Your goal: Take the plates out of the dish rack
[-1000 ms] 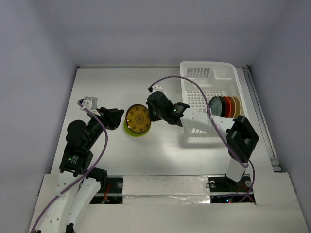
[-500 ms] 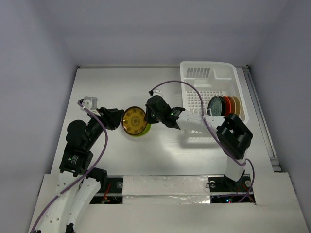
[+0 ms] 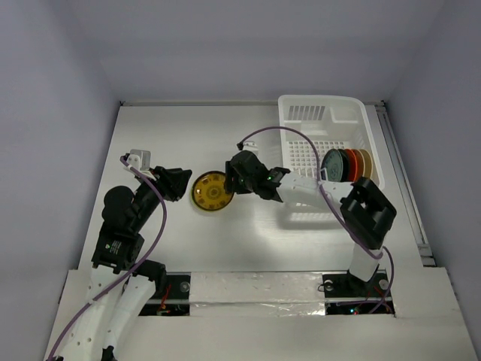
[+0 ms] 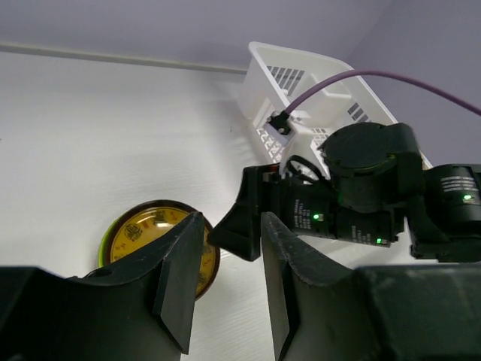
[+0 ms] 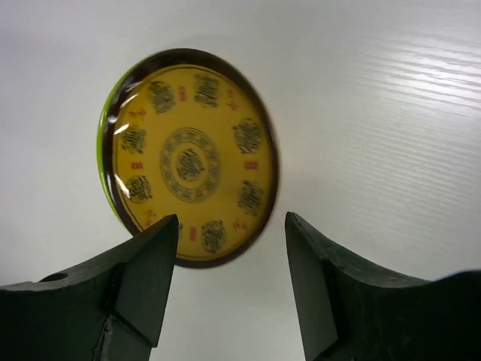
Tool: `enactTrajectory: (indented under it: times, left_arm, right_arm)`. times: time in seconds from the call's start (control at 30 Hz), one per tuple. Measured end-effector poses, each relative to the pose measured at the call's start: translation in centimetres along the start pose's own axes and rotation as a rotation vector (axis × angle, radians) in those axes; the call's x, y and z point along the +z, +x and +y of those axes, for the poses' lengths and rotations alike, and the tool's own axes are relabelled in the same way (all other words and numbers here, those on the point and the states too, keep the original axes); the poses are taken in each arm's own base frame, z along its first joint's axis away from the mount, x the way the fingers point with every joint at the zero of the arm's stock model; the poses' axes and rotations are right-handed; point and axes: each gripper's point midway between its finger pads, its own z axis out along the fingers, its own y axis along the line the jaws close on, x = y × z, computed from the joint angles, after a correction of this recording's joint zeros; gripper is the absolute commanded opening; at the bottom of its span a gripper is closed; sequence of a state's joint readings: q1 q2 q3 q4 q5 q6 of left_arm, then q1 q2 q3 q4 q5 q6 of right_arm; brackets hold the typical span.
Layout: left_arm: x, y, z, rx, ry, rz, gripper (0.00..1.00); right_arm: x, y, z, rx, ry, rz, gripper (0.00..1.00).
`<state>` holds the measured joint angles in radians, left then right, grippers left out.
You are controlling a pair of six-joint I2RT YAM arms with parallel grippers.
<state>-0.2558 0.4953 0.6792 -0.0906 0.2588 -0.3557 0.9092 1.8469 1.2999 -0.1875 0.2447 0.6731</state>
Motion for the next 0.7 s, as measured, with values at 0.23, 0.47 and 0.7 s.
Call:
enactTrajectory:
  times: [0.23,0.47,0.7]
  left_arm:
    - [0.0,0.0,0.0,0.0,0.0,-0.001,0.32]
    - [-0.1,-0.1,-0.1,0.0,0.002,-0.006,0.0]
    - [-0.2,0.0,-0.1,0.0,0.002,-0.003,0.13]
  right_arm:
    - [-7.5,-5.9,-2.2,-0.014,0.091,-0.175,0.0]
    - [-18.3,-13.8,-15.1,0.133,0.354,-0.447,0.07]
    - [-22.1,-12.1,-27.6,0.168,0.703,-0.402,0.35]
